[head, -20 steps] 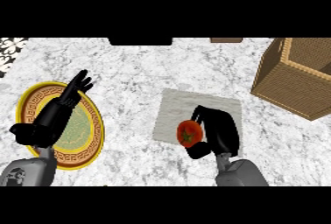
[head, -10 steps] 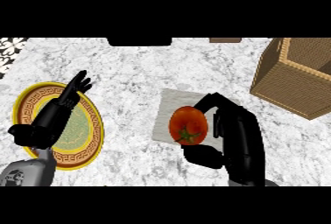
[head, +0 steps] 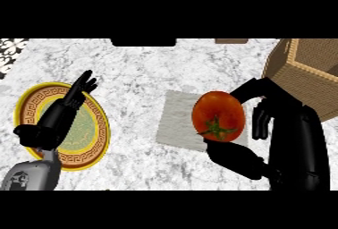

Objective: Pick the tomato from the placemat and place it in the basket

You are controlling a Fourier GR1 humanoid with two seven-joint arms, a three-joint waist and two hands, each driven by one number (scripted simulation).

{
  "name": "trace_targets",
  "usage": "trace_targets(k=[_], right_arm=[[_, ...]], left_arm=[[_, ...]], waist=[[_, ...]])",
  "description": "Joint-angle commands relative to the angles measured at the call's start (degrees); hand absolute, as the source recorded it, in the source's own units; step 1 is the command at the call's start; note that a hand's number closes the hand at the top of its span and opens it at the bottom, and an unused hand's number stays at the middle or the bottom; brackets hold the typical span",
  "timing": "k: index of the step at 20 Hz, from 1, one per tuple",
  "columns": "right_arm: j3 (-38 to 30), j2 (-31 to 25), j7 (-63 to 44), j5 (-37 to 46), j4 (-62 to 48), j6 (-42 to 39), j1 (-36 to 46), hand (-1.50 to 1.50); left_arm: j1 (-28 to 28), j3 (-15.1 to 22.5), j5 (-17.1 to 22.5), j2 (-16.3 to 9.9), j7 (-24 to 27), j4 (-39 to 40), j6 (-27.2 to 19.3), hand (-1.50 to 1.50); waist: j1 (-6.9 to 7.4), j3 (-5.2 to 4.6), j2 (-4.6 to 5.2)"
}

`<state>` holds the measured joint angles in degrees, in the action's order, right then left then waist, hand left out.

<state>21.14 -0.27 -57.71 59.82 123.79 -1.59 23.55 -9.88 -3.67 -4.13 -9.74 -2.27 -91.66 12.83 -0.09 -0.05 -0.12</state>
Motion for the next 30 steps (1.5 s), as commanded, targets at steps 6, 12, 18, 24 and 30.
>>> trace_targets(k=[6, 12, 18, 24, 30], right_arm=[[-17.51, -2.85, -1.83, -3.48, -9.18, -5.59, 15.6, 1.5], [-26.24, -7.21, 7.36, -2.05, -26.57, 6.32, 19.98, 1.5], [-36.28, -14.87, 12.76, -6.17, -34.78, 9.86, 24.83, 1.5], [-40.68, -20.88, 14.4, -10.5, -38.46, 7.97, 25.47, 1.5], [-42.02, -21.04, 23.15, -14.97, -44.71, 12.19, 18.04, 1.5]], left_arm=[[2.16, -0.64, -0.58, -0.56, 3.81, 2.15, 1.07, 0.0], [0.91, 0.49, -0.88, 0.24, 0.95, -0.49, 0.56, 0.0], [0.13, -0.26, -1.22, -0.19, 0.67, 0.43, 0.28, 0.0], [-1.27, -1.4, -0.82, -0.95, 2.9, 3.42, 1.29, 0.0], [-1.6, -1.65, 0.31, -0.76, -0.07, 1.46, 1.8, 0.0]], waist=[[0.41, 0.01, 0.14], [0.94, 0.05, 0.33], [0.8, 0.06, 0.35], [0.19, 0.03, 0.18], [0.13, 0.05, 0.14]])
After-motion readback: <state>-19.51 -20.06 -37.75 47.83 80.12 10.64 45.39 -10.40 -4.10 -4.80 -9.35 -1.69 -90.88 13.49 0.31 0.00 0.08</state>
